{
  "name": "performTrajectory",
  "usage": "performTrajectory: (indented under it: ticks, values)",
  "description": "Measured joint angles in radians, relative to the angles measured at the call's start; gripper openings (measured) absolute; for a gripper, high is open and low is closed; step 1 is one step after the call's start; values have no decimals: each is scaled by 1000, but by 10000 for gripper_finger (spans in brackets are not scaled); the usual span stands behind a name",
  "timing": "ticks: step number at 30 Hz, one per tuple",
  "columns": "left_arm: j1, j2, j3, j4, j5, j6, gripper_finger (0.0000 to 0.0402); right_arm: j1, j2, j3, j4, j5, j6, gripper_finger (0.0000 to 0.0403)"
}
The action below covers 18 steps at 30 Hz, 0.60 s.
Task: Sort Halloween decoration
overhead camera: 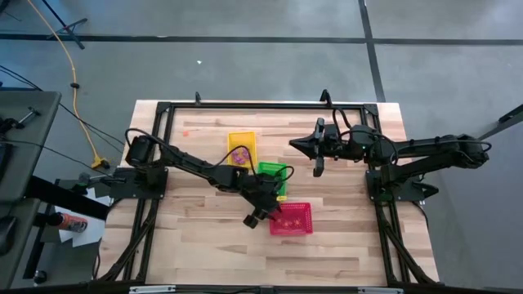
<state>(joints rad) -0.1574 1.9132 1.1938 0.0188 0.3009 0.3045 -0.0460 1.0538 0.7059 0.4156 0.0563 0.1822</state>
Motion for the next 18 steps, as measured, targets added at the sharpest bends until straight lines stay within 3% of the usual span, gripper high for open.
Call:
performTrajectory:
  ticks: [4, 9, 14, 18]
  values:
    - [9, -72, 0, -86, -79, 26, 172, 0, 0, 0, 4, 0, 0, 0]
    - [77, -223, 0, -332, -226, 35, 176, 0, 0, 0, 35, 0, -17, 0]
    - [208, -388, 0, -543, -232, -91, 173, 0, -1, 0, 76, 0, -60, 0]
    - [307, -543, -37, -562, -208, -183, 173, 0, -1, 0, 98, 1, -78, 0]
